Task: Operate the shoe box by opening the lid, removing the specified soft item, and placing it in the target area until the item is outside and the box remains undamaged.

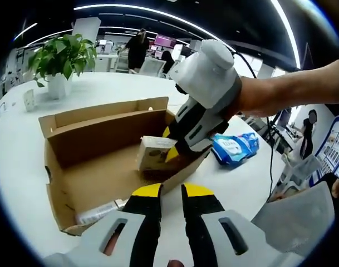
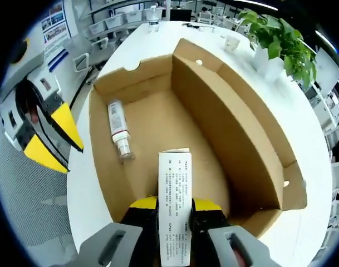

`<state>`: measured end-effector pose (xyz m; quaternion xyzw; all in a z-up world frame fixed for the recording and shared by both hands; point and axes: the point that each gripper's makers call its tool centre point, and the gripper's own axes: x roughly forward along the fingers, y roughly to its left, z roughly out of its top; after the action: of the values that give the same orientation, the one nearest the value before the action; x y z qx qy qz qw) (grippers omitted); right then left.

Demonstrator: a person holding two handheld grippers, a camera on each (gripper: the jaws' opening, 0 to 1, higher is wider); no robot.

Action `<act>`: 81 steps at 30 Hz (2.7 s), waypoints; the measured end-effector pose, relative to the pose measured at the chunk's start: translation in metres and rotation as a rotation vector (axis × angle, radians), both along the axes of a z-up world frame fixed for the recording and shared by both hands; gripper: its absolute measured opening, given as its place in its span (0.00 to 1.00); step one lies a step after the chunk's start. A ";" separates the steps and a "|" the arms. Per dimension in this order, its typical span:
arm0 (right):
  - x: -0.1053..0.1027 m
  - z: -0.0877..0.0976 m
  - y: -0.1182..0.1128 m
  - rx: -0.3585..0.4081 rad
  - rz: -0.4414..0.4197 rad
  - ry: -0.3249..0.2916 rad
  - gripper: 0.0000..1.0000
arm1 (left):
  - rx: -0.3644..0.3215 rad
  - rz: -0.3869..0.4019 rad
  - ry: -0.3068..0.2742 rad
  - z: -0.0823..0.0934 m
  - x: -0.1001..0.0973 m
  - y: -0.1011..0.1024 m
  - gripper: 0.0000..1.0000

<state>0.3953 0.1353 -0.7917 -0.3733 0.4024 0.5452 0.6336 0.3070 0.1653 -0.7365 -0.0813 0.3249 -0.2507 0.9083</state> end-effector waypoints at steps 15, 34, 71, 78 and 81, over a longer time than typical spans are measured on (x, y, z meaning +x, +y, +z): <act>0.010 0.052 0.007 0.094 -0.015 -0.069 0.17 | 0.001 0.001 -0.009 0.002 0.001 0.000 0.13; 0.002 0.108 -0.012 0.159 -0.027 -0.175 0.17 | 0.017 -0.033 -0.016 0.002 -0.003 -0.007 0.13; -0.062 0.092 -0.167 0.104 -0.259 -0.172 0.17 | 0.049 -0.092 -0.015 0.000 -0.009 -0.018 0.14; -0.075 0.083 -0.191 0.101 -0.312 -0.157 0.17 | 0.036 -0.091 -0.026 0.002 -0.007 -0.020 0.15; -0.083 0.079 -0.202 0.115 -0.348 -0.137 0.17 | 0.044 -0.097 -0.033 0.002 -0.008 -0.021 0.16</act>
<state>0.3126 -0.0662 -0.7129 -0.2973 0.3849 0.4227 0.7647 0.2994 0.1447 -0.7344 -0.0411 0.3187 -0.2888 0.9019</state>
